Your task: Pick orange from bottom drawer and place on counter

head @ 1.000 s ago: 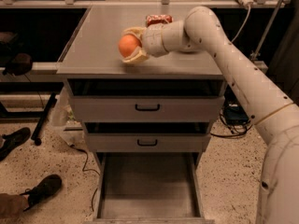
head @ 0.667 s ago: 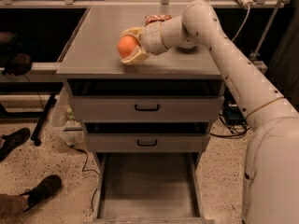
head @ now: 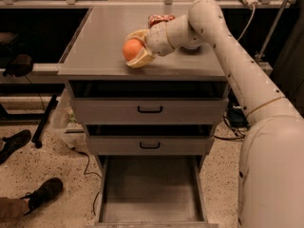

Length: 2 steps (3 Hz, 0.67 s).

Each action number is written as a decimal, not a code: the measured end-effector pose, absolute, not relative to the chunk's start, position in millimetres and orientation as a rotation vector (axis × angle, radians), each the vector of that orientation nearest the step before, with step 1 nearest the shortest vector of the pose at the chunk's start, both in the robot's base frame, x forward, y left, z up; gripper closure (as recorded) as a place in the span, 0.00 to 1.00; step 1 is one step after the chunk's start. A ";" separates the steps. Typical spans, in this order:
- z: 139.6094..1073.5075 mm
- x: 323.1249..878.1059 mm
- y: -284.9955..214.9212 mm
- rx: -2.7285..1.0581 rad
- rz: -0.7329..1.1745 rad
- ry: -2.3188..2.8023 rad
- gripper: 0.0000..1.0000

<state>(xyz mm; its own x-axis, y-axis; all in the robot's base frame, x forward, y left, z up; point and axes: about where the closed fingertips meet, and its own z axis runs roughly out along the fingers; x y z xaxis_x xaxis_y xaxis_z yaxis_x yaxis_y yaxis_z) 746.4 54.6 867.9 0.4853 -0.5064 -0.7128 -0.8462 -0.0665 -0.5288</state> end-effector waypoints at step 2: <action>860.5 742.9 52.5 -1.725 0.449 1.181 0.00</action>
Offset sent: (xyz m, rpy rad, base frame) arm -0.0049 -0.0119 -0.0057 -0.0084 0.0354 -0.0173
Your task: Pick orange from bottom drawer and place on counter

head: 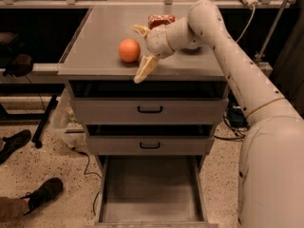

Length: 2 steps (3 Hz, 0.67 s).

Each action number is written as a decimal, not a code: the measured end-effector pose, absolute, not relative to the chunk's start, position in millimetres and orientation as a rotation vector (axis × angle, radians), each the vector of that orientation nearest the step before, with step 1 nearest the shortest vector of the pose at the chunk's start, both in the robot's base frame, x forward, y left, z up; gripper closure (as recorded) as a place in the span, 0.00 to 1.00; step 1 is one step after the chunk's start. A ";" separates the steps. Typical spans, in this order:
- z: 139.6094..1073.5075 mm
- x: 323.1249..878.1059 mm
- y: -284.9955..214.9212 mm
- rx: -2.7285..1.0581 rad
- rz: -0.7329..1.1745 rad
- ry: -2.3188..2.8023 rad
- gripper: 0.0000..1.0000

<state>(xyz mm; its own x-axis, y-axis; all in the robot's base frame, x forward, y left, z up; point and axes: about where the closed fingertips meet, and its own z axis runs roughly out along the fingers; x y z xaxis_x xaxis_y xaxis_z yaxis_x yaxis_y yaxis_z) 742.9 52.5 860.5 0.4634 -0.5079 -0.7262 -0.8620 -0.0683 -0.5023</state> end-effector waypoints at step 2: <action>873.4 736.0 34.5 -1.691 0.404 1.154 0.00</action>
Offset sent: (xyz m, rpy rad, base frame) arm -0.0193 -0.0620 0.0407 0.0623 -0.1338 -0.0871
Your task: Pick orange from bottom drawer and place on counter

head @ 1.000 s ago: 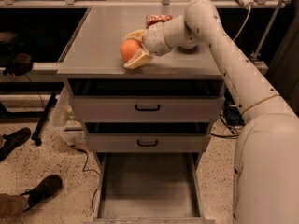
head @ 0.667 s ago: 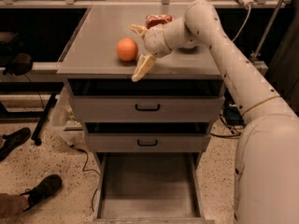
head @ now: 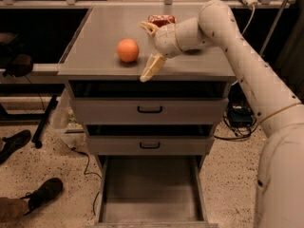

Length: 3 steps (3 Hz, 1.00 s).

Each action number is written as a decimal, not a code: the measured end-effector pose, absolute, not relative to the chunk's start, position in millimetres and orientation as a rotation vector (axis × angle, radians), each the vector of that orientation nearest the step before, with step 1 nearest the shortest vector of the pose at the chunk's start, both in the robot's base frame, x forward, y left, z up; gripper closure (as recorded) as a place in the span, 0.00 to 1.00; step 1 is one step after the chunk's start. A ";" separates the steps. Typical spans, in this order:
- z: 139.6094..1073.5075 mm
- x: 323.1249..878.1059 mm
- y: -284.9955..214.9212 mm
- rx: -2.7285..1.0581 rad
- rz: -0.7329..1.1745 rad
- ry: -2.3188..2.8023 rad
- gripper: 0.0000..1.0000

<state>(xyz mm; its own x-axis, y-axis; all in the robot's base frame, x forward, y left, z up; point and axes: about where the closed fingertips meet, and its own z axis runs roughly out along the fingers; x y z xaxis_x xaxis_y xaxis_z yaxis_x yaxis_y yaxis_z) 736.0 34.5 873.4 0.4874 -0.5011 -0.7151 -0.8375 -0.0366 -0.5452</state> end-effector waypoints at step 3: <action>932.1 701.4 -53.5 -1.547 0.224 1.163 0.00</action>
Offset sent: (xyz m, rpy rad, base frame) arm -0.0579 -0.1357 0.0959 0.0779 -0.1940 -0.2425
